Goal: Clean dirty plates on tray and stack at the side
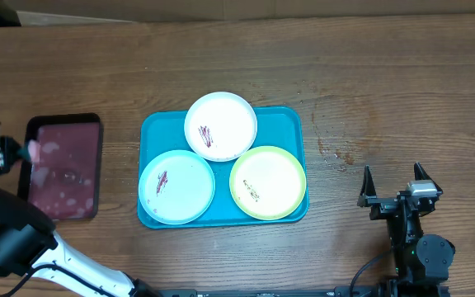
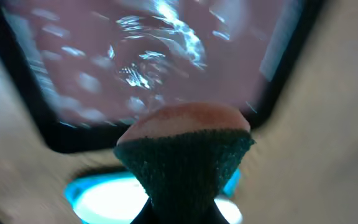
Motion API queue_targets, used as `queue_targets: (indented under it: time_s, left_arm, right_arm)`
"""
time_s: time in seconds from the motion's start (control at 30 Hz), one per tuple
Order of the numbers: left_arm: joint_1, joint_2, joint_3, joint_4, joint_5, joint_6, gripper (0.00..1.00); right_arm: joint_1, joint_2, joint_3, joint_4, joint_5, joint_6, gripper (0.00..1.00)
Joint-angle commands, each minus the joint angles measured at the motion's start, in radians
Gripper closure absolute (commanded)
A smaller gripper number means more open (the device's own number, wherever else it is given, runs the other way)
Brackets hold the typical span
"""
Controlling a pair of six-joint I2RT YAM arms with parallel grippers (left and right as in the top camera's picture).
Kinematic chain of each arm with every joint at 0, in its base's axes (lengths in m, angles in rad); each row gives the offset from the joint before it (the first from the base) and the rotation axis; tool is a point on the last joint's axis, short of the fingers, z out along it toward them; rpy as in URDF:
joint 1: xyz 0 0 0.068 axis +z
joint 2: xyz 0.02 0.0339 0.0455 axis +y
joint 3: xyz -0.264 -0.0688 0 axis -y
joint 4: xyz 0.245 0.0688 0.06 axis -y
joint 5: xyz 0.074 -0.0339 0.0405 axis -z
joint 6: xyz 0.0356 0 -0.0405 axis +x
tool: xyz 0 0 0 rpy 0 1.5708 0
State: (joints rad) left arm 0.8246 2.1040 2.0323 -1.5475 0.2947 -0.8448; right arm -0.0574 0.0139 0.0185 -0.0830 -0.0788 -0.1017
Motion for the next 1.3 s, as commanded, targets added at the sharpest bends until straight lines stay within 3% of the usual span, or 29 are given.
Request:
queue_targets:
  time_s: [0.0,0.07,0.23,0.3,0.47,0.63,0.73,0.87,1.13,1.2,1.27]
  left_arm:
    - [-0.038,0.002,-0.074,0.022,-0.223,-0.095,0.96]
    - [-0.045,0.002,-0.098,0.026,-0.185,-0.091,0.96]
    - [-0.032,-0.003,-0.07,0.004,0.267,0.076,0.96]
    - [-0.023,-0.005,-0.036,-0.021,0.365,0.09,0.96]
    - [-0.022,-0.005,0.027,-0.006,0.235,0.089,0.96]
    - [-0.115,0.002,-0.095,0.071,-0.36,-0.042,0.96]
    - [-0.157,0.002,-0.171,0.116,-0.369,0.001,0.96]
    - [-0.185,-0.003,-0.135,0.117,-0.268,0.109,0.96]
    - [-0.173,-0.006,0.277,-0.143,-0.261,0.272,0.96]
    - [-0.182,-0.027,0.341,-0.143,-0.163,0.41,0.96]
    - [-0.202,-0.073,0.355,-0.142,-0.097,0.434,0.96]
  right_arm:
    - [-0.002,-0.01,-0.01,0.003,-0.001,0.0,0.0]
    - [-0.002,-0.01,-0.01,0.003,-0.001,0.0,0.0]
    - [-0.002,-0.01,-0.01,0.003,-0.001,0.0,0.0]
    - [-0.002,-0.01,-0.01,0.003,-0.001,0.0,0.0]
    - [-0.002,-0.01,-0.01,0.003,-0.001,0.0,0.0]
    - [-0.002,-0.01,-0.01,0.003,-0.001,0.0,0.0]
    - [-0.002,-0.01,-0.01,0.003,-0.001,0.0,0.0]
    - [-0.002,-0.01,-0.01,0.003,-0.001,0.0,0.0]
    - [-0.002,-0.01,-0.01,0.003,-0.001,0.0,0.0]
    - [-0.002,-0.01,-0.01,0.003,-0.001,0.0,0.0]
    - [-0.002,-0.01,-0.01,0.003,-0.001,0.0,0.0]
